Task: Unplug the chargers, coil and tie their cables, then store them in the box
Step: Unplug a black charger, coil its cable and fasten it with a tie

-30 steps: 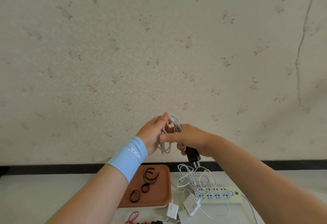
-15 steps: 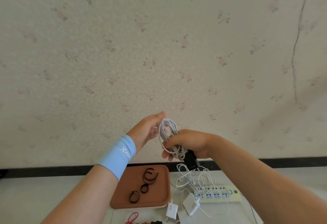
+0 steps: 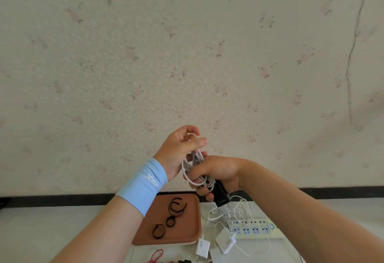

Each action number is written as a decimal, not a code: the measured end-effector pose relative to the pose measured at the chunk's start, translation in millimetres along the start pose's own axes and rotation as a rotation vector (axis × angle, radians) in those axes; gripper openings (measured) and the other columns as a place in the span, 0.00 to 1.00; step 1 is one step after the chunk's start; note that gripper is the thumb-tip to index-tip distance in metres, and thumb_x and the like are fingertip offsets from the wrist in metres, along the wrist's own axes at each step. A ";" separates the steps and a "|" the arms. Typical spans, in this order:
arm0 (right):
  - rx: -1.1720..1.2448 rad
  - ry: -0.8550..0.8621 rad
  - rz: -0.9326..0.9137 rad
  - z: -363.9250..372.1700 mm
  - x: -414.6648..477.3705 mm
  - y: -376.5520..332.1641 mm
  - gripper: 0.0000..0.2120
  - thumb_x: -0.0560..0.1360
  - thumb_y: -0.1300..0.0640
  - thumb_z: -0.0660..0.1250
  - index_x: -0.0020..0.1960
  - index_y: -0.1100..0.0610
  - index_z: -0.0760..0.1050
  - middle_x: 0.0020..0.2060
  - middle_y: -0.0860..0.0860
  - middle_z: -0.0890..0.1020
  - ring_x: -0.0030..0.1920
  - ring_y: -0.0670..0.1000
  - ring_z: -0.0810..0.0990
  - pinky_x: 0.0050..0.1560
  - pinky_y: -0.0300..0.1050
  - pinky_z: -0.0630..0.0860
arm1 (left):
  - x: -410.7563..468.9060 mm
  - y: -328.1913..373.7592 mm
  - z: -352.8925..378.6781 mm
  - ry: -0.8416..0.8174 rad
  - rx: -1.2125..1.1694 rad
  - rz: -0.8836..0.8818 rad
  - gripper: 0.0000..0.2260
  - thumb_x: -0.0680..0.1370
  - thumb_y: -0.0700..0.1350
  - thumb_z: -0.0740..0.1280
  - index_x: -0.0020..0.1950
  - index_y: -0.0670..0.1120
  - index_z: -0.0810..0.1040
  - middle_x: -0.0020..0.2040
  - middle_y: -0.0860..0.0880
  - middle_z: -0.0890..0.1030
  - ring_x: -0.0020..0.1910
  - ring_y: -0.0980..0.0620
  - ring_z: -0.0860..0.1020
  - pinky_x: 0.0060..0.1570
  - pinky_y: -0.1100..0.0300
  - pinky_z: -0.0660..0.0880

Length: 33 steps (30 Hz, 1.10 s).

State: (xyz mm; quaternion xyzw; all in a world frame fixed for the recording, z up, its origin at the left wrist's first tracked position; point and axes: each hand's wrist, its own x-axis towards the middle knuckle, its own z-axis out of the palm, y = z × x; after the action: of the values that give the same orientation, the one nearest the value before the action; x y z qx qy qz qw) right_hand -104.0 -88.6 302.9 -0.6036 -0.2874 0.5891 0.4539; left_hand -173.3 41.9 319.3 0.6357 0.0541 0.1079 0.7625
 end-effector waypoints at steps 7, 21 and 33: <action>0.121 -0.013 -0.096 -1.5 1.5 -2.9 0.13 0.72 0.51 0.71 0.51 0.57 0.75 0.37 0.51 0.77 0.32 0.49 0.72 0.32 0.41 0.70 | -1.7 6.0 4.3 0.157 -0.010 0.138 0.13 0.80 0.36 0.65 0.64 0.46 0.75 0.55 0.44 0.81 0.38 0.50 0.79 0.40 0.53 0.80; -0.402 0.330 -0.031 13.1 -2.1 -2.7 0.08 0.74 0.53 0.71 0.41 0.58 0.79 0.27 0.48 0.78 0.28 0.48 0.75 0.41 0.46 0.79 | 7.0 2.9 12.7 0.276 -0.251 0.111 0.08 0.82 0.45 0.63 0.56 0.46 0.81 0.25 0.51 0.64 0.23 0.53 0.68 0.26 0.61 0.68; -0.003 0.140 -0.114 -7.8 -9.1 -1.0 0.10 0.83 0.52 0.62 0.46 0.56 0.72 0.32 0.49 0.70 0.30 0.48 0.68 0.36 0.46 0.73 | -3.2 -9.7 -5.5 -0.166 0.140 -0.189 0.35 0.64 0.66 0.73 0.63 0.44 0.79 0.50 0.50 0.84 0.46 0.53 0.81 0.55 0.55 0.72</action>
State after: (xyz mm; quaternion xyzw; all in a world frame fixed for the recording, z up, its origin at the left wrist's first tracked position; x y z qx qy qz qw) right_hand -97.5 -97.9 307.1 -0.6266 -0.2898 0.5181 0.5049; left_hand -176.7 44.8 308.6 0.6862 0.0577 -0.0214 0.7248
